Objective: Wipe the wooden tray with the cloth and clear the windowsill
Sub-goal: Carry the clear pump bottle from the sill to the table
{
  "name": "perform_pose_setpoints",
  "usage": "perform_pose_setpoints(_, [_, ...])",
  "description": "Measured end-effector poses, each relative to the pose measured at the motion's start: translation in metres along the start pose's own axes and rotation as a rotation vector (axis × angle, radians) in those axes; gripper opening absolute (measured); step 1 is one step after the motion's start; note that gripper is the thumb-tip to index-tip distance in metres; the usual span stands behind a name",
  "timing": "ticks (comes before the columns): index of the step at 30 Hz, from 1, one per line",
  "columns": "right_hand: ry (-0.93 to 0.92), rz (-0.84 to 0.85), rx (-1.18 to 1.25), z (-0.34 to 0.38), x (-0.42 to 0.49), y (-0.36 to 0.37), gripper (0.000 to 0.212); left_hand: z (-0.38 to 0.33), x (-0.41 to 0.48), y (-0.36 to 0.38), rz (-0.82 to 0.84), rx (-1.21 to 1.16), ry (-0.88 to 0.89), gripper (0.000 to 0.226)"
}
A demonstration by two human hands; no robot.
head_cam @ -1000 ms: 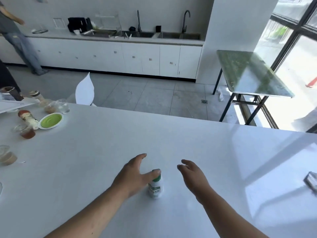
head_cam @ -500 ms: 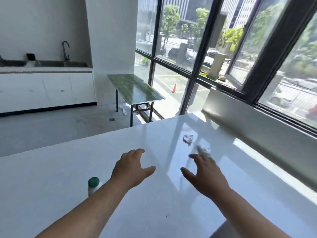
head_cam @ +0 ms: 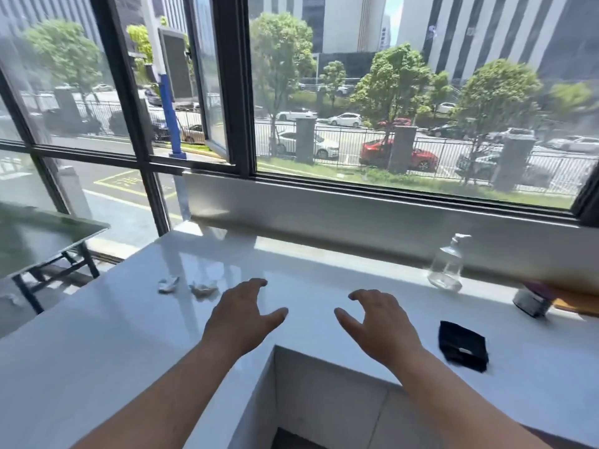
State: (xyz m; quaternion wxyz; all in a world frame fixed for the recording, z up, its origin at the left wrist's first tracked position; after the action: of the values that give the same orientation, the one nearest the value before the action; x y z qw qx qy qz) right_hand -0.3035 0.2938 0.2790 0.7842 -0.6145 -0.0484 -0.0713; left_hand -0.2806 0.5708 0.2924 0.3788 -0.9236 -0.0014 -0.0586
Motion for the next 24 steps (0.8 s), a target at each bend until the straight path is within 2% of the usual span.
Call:
perform_pose_setpoints(5, [0.112,-0.013,0.026,-0.139,0.022,-0.022,0.063,-0.087,0.042,0.11,0.12,0.04,0.056,0.082])
perform_pose_setpoints(14, [0.29,-0.108,0.065,-0.332,0.053,-0.064,0.068,-0.231,0.118,0.269,0.2,0.054,0.209,0.081])
perform_pose_setpoints(18, [0.37,-0.141,0.049,-0.388,0.067,-0.066,0.064,-0.256,0.133,0.325,0.288,0.063,0.224,0.081])
perform_pose_setpoints(24, [0.457,-0.003,0.02,-0.429,0.079,-0.019,0.056,-0.256,0.183,0.382,0.386,0.062,0.227,0.08])
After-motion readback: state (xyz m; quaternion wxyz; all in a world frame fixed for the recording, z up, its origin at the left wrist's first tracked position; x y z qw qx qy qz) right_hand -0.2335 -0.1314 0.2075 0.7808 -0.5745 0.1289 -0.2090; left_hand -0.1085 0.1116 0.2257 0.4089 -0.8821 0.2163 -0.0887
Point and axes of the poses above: each hand's wrist, its own x-axis towards the middle knuckle, its own y-axis out of the palm, z = x × y, the point moved 6 cm from there along x, towards the middle knuckle, and after that the axes turned 12 degrees about -x, right-handed, at the moved point
